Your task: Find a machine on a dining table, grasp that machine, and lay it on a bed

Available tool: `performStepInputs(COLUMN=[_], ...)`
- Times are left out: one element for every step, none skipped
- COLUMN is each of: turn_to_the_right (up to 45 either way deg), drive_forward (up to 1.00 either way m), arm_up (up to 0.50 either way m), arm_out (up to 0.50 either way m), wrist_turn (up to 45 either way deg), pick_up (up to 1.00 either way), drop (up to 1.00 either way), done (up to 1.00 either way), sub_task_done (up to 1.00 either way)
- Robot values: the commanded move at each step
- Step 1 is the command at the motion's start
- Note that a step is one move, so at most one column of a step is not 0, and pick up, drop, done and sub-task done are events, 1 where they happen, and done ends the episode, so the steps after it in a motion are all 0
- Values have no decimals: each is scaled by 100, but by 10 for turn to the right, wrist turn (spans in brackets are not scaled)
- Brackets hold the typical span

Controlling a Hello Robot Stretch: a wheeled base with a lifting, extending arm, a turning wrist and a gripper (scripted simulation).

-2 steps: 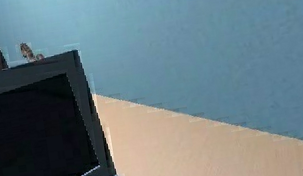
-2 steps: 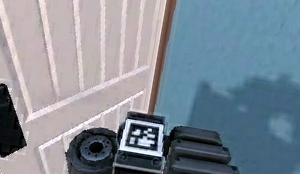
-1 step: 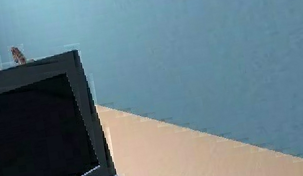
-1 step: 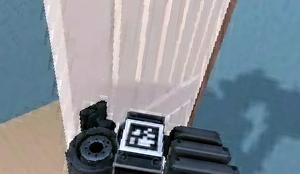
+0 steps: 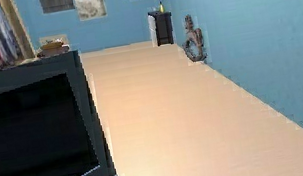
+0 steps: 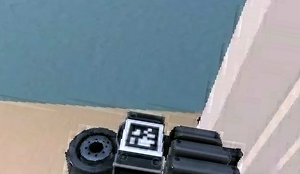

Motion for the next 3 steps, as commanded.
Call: performStepInputs(turn_to_the_right=[-120,0,-30], drive_forward=[0,80,0], arm_up=[0,0,0], arm_out=[0,0,0], wrist_turn=[0,0,0], pick_up=[0,0,0], drop=[0,0,0], done=[0,0,0], sub_task_done=[0,0,0])
